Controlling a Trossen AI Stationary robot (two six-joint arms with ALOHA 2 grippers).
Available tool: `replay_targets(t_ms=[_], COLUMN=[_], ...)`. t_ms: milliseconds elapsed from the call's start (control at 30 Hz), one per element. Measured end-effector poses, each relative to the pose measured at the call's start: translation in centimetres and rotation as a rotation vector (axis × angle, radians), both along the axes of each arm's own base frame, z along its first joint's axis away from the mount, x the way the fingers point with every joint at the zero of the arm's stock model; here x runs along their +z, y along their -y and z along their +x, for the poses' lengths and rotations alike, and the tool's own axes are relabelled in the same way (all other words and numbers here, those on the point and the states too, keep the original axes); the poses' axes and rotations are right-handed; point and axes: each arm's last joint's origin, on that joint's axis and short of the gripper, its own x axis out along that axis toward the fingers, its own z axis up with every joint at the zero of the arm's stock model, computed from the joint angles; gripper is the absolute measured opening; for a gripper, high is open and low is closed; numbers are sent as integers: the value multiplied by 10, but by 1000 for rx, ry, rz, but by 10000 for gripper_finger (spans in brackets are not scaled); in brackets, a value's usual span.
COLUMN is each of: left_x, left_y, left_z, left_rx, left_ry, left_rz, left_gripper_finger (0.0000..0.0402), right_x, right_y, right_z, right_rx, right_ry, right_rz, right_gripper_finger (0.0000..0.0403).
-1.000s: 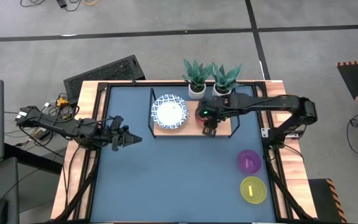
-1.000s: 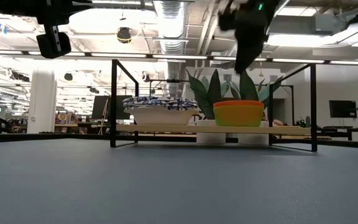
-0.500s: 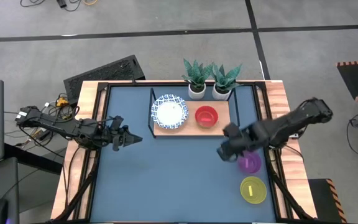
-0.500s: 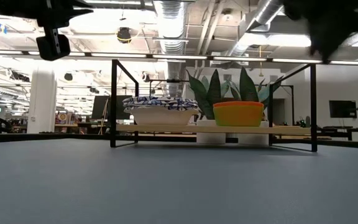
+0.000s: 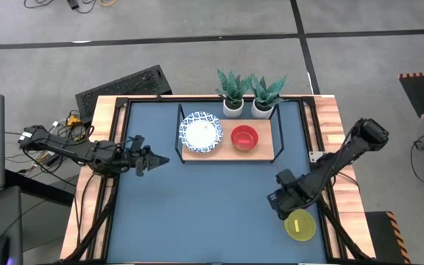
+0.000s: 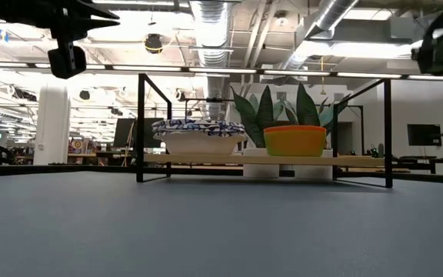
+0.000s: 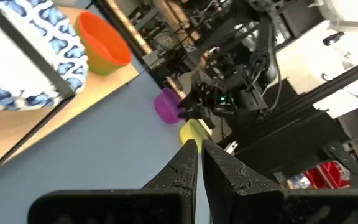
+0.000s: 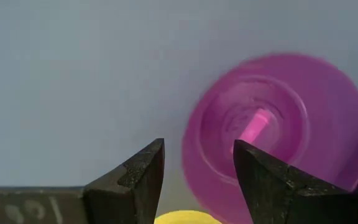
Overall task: Place and stack bowls onto a shelf
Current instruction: Stack the purple bowl on top of the other orange bowl on the shelf
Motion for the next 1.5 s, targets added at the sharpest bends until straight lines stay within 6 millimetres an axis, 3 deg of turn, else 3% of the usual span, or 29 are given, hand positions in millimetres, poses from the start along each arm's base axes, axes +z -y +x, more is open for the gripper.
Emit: replay_targets(t_ms=[200, 367, 500, 633, 767, 1000, 1200, 1333, 1500], left_x=[-5, -6, -7, -8, -10, -13, -15, -15, -15], left_y=[-1, -1, -1, -1, -2, -2, -2, -3, -3], left_z=[0, 0, -1, -1, -1, -1, -2, -2, -2], left_rx=[25, 26, 26, 29, 52, 68, 83, 86, 86], left_ry=[-50, -61, -65, -78, -96, -122, -148, -147, -148], left_rz=[-9, -6, -6, -4, -17, -39, -54, -55, -56], left_gripper_finger=[9, 9, 9, 9, 9, 9, 9, 9, 9], right_x=[-16, -28, -30, -27, -19, 19, 79, 118, 141], right_y=[-4, -4, -1, 0, -1, -10, -13, 11, 62], right_z=[3, 9, 9, 10, 15, 50, 97, 116, 125], right_rx=[21, 55, 66, 113, 159, 377, 719, 821, 831], right_ry=[-42, -33, -51, -35, -10, 202, 613, 711, 587], right_rz=[6, 50, 68, 69, 84, 165, 133, -82, -279], right_gripper_finger=[217, 192, 137, 34, 23, 22, 22, 22, 22])
